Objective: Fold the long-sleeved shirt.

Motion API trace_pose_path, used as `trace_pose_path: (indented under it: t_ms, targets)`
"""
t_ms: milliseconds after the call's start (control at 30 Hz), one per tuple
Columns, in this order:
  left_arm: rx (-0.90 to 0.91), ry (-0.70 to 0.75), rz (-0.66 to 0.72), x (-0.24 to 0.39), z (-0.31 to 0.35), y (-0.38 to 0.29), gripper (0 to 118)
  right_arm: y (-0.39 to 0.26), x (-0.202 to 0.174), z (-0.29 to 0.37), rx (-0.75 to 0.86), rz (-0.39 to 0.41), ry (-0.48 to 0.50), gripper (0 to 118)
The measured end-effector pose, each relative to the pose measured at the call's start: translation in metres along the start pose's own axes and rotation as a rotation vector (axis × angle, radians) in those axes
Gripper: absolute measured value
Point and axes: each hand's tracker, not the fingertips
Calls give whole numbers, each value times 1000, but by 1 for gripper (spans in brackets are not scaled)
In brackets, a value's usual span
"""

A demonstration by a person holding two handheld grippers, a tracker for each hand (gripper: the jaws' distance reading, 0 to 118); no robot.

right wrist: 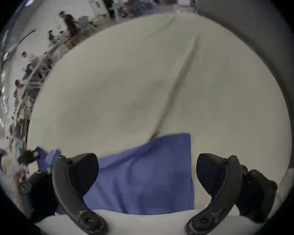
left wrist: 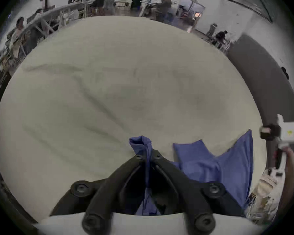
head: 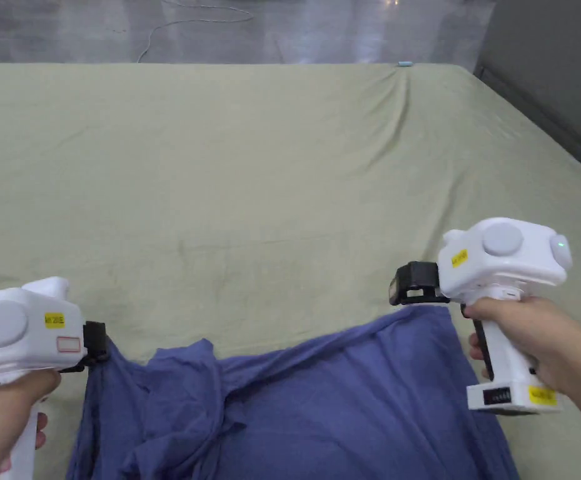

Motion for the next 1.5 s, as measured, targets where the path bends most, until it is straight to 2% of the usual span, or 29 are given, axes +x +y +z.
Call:
trace_pose_path:
  t_ms: [33,67,133,167,200,233,267,300,400,467,633,800,933,1000,1133,1267,1333,1367,1400,1433,1467,1500]
  targets:
    - [-4,-1,-8,4,1,1,0,6,4,-15,-60,-29,-37,115]
    - [-13,-21,-12,6,2,3,0,13,-14,-30,-115,-44,-63,114]
    - [-10,-47,18,-11,-6,17,0,7,-16,-43,-152,-81,-125,89]
    - [-7,-44,36,-16,-6,21,0,5,-16,-42,-138,-50,-180,87]
    - [-3,-39,52,-22,-4,23,0,5,-14,-35,-104,-24,-130,74]
    - [1,-42,59,-28,-3,20,0,3,-17,-25,-80,0,-143,49]
    - [5,-46,62,-36,0,19,0,-1,-19,-11,-34,38,-194,5]
    - [8,-49,62,-41,2,18,0,-4,-19,-2,-11,74,-190,0]
    - [2,-100,75,-50,13,8,0,-5,-16,15,-5,123,-43,0]
    - [30,-148,65,-53,28,1,0,-21,-22,51,81,138,-33,0]
    - [59,-221,-115,-54,72,-34,0,-96,-19,135,207,255,98,0]
    - [-103,-194,-252,-57,90,-88,0,-185,16,149,156,274,59,0]
    - [-211,-197,-273,-66,86,-124,0,-236,51,124,29,194,4,0]
    - [-271,-201,-273,-69,77,-136,0,-251,63,109,-27,150,14,0]
    - [-339,-157,-320,-63,61,-159,0,-269,66,82,-84,167,-34,0]
    - [-319,-140,-259,-66,49,-162,0,-271,54,63,-76,211,-76,0]
    - [-317,-138,-226,-69,44,-161,1,-266,49,59,-99,226,-89,10]
    - [-311,-129,-213,-68,44,-160,6,-261,53,58,-103,231,-92,19]
    - [-305,-121,-197,-68,46,-159,21,-258,58,58,-100,239,-101,33]
    - [-266,-79,-189,-65,54,-158,44,-255,58,65,-96,240,-110,59]
    - [-244,-67,-188,-61,66,-154,60,-251,58,75,-100,244,-118,79]
    - [-199,-39,-206,-59,77,-152,69,-249,57,87,-85,244,-122,87]
